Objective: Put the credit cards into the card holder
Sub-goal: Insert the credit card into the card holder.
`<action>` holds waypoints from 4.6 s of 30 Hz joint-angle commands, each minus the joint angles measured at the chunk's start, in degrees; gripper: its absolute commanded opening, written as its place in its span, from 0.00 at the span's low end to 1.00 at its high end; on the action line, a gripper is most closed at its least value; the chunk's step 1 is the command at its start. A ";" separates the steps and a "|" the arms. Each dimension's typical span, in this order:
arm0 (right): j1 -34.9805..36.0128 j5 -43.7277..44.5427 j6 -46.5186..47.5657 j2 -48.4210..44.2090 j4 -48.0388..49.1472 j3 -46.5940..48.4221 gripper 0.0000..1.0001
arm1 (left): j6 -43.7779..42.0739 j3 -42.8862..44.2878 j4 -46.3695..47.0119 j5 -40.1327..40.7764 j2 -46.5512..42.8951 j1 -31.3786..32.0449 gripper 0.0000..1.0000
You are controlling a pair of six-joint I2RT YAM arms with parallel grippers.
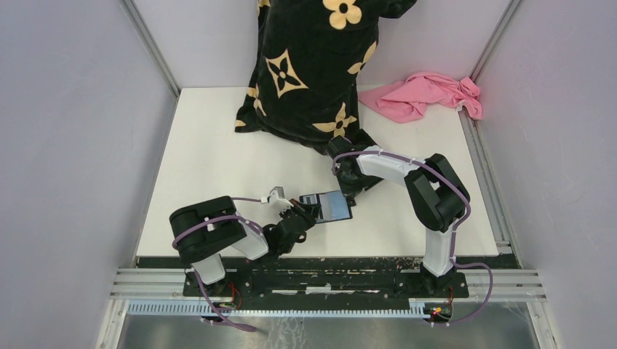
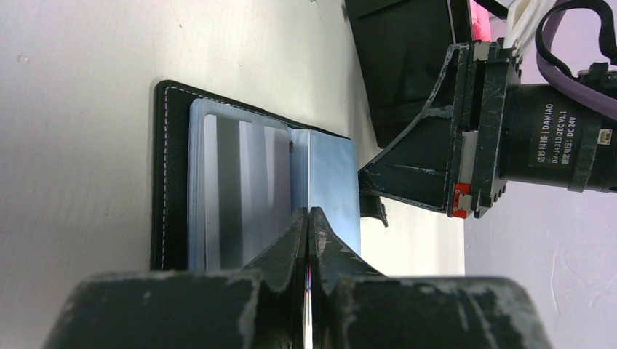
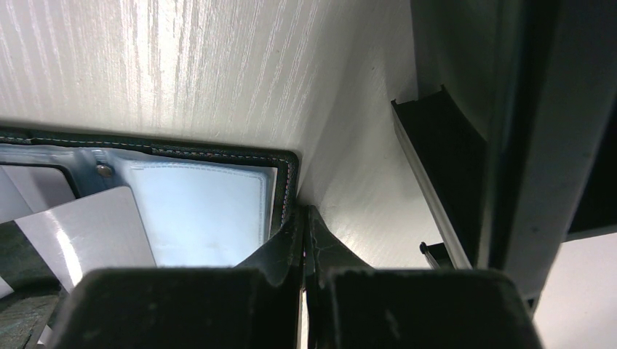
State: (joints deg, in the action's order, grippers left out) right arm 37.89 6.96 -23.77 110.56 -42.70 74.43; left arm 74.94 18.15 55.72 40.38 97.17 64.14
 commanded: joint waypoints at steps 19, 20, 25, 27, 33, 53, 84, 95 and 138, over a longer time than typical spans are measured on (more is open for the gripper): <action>1.15 0.47 -0.56 3.58 -0.44 -1.06 0.02 | -0.67 -2.61 14.20 2.42 8.89 0.13 0.03; 1.14 0.55 -0.60 3.65 -0.54 -1.08 0.02 | -0.55 -2.68 14.85 2.52 9.37 0.11 0.03; 1.28 1.30 -0.49 3.87 -0.87 -1.44 0.02 | 0.91 -3.90 18.98 3.37 11.27 0.15 0.03; 1.24 1.70 -0.38 3.87 -1.04 -1.56 0.02 | 1.36 -4.49 21.15 3.73 12.19 0.09 0.03; 1.28 2.08 -0.24 4.12 -1.71 -1.07 0.02 | 1.97 -4.49 26.11 3.17 15.63 0.11 0.03; 1.46 1.83 -0.49 4.73 -1.64 -1.28 0.02 | 1.50 -1.57 29.88 -1.38 20.37 -0.19 0.03; 2.84 -0.41 -0.93 5.67 -1.28 -0.12 0.02 | -0.12 7.48 10.30 -9.82 17.46 0.06 0.14; 3.39 -1.20 -1.87 4.90 -0.44 -0.34 0.05 | -0.78 8.12 -6.70 -10.79 9.39 0.93 0.36; 3.43 -1.87 -3.80 -1.77 0.52 5.98 0.48 | -1.60 4.04 -59.47 -0.02 -37.18 0.93 0.61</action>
State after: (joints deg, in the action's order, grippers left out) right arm 41.15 6.13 -27.38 112.01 -44.18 78.22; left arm 68.45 26.63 2.13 37.71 65.52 65.01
